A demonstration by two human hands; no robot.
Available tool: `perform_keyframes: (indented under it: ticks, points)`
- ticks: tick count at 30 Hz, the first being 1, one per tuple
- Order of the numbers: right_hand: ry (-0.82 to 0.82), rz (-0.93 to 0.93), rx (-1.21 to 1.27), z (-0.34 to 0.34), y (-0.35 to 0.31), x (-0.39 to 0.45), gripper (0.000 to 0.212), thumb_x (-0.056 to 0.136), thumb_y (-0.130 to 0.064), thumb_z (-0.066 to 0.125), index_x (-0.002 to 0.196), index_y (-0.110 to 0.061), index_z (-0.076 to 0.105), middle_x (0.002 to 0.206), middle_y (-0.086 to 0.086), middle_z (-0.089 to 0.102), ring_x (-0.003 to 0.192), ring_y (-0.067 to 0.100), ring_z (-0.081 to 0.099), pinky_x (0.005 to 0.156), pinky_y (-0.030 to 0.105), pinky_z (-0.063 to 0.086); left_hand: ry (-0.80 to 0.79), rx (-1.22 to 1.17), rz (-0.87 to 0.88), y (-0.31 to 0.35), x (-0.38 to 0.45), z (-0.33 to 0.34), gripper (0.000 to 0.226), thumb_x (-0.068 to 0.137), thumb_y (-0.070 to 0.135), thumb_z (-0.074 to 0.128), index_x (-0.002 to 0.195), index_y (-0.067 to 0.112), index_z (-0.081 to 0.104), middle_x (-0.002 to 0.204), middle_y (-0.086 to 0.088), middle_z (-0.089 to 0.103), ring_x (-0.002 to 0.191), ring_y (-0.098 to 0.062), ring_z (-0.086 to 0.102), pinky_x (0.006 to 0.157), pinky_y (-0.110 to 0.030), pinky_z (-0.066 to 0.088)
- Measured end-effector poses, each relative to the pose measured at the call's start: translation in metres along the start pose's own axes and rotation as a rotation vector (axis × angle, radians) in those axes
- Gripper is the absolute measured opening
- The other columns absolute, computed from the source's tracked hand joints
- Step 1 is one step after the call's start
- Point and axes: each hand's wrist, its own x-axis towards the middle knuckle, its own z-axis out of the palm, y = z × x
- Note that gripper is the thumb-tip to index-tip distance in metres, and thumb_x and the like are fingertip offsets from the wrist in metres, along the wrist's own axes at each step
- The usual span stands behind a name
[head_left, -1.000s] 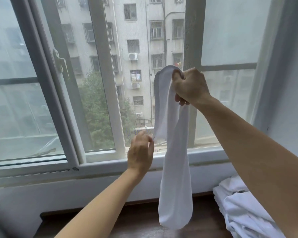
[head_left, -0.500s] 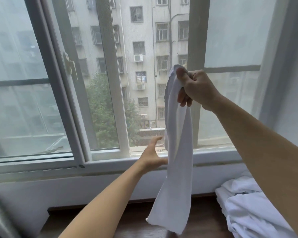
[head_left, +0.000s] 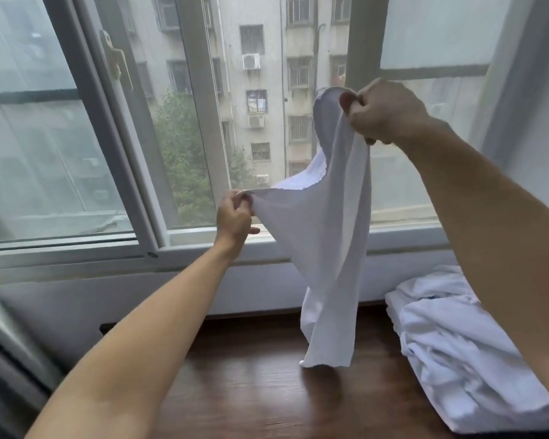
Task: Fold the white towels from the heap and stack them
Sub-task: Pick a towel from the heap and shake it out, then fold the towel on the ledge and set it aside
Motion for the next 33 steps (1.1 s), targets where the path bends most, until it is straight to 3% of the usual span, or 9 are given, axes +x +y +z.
perform_keyframes:
  ticks: [3, 7, 10, 16, 20, 23, 27, 31, 33]
  points:
    - [0.07, 0.047, -0.199, 0.007, 0.008, 0.003, 0.041, 0.098, -0.044, 0.048, 0.084, -0.009, 0.064, 0.082, 0.012, 0.06, 0.082, 0.034, 0.055, 0.074, 0.035, 0.042, 0.049, -0.084, 0.042, 0.014, 0.01, -0.02, 0.013, 0.104, 0.02, 0.048, 0.091, 0.019, 0.053, 0.099, -0.016, 0.061, 0.092, -0.031, 0.07, 0.045, -0.037, 0.057]
    - [0.11, 0.054, 0.116, 0.019, 0.015, 0.001, 0.031, 0.093, -0.028, 0.047, 0.072, -0.006, 0.057, 0.068, 0.011, 0.053, 0.071, 0.034, 0.053, 0.058, 0.033, 0.038, 0.089, -0.121, 0.079, 0.039, 0.013, -0.041, 0.012, 0.104, 0.023, 0.046, 0.093, 0.018, 0.05, 0.099, -0.016, 0.054, 0.087, -0.035, 0.064, 0.051, -0.044, 0.06]
    - [0.162, 0.074, 0.283, 0.017, 0.019, 0.0, 0.033, 0.097, -0.026, 0.042, 0.076, -0.005, 0.057, 0.071, 0.008, 0.054, 0.073, 0.031, 0.055, 0.066, 0.032, 0.038, 0.137, -0.065, 0.158, 0.064, 0.009, -0.056, 0.017, 0.105, 0.028, 0.048, 0.102, 0.011, 0.05, 0.092, -0.012, 0.048, 0.079, -0.03, 0.065, 0.045, -0.042, 0.059]
    - [0.226, -0.11, 0.639, -0.014, 0.009, -0.011, 0.033, 0.093, -0.026, 0.052, 0.062, -0.018, 0.04, 0.058, -0.001, 0.034, 0.039, 0.003, 0.03, 0.036, 0.023, 0.025, 0.3, 0.08, 0.421, 0.131, 0.004, -0.077, 0.017, 0.101, 0.033, 0.051, 0.092, 0.018, 0.053, 0.07, -0.001, 0.048, 0.047, -0.021, 0.056, 0.035, -0.033, 0.045]
    - [0.19, -0.154, 0.709, -0.042, -0.006, -0.026, 0.037, 0.096, -0.027, 0.056, 0.062, -0.017, 0.046, 0.057, 0.003, 0.037, 0.035, 0.008, 0.031, 0.035, 0.021, 0.02, 0.344, 0.093, 0.483, 0.169, 0.002, -0.088, 0.018, 0.09, 0.027, 0.055, 0.09, 0.027, 0.073, 0.072, 0.003, 0.061, 0.062, -0.016, 0.055, 0.054, -0.03, 0.044]
    - [0.009, -0.026, 0.734, -0.054, -0.007, -0.034, 0.028, 0.095, -0.018, 0.057, 0.067, -0.015, 0.054, 0.049, 0.0, 0.045, 0.033, 0.011, 0.037, 0.038, 0.019, 0.023, 0.212, 0.077, 0.389, 0.187, -0.004, -0.099, 0.022, 0.092, 0.021, 0.058, 0.103, 0.019, 0.078, 0.077, 0.001, 0.064, 0.057, -0.011, 0.058, 0.048, -0.021, 0.044]
    - [-0.222, 0.076, 0.633, -0.028, 0.009, -0.031, 0.022, 0.098, -0.017, 0.059, 0.076, -0.014, 0.058, 0.053, 0.001, 0.042, 0.034, 0.01, 0.035, 0.037, 0.017, 0.025, -0.035, 0.321, 0.174, 0.163, -0.002, -0.108, 0.023, 0.099, 0.023, 0.058, 0.11, 0.013, 0.076, 0.057, 0.002, 0.05, 0.034, -0.011, 0.037, 0.031, -0.015, 0.027]
    - [-0.453, 0.15, 0.552, 0.052, 0.045, -0.023, 0.022, 0.101, -0.009, 0.052, 0.079, -0.011, 0.055, 0.062, 0.002, 0.03, 0.035, 0.009, 0.023, 0.042, 0.016, 0.02, -0.207, 0.389, 0.008, 0.089, 0.005, -0.095, 0.023, 0.105, 0.023, 0.051, 0.118, 0.016, 0.069, 0.077, -0.007, 0.059, 0.042, -0.015, 0.056, 0.037, -0.028, 0.052]
    - [-0.519, 0.2, 0.513, 0.099, 0.061, -0.027, 0.017, 0.097, 0.0, 0.047, 0.086, -0.003, 0.06, 0.063, 0.008, 0.042, 0.032, 0.011, 0.038, 0.042, 0.017, 0.026, -0.232, 0.375, -0.102, 0.04, 0.01, -0.088, 0.022, 0.106, 0.024, 0.051, 0.12, 0.01, 0.061, 0.089, -0.01, 0.057, 0.054, -0.021, 0.061, 0.044, -0.04, 0.06]
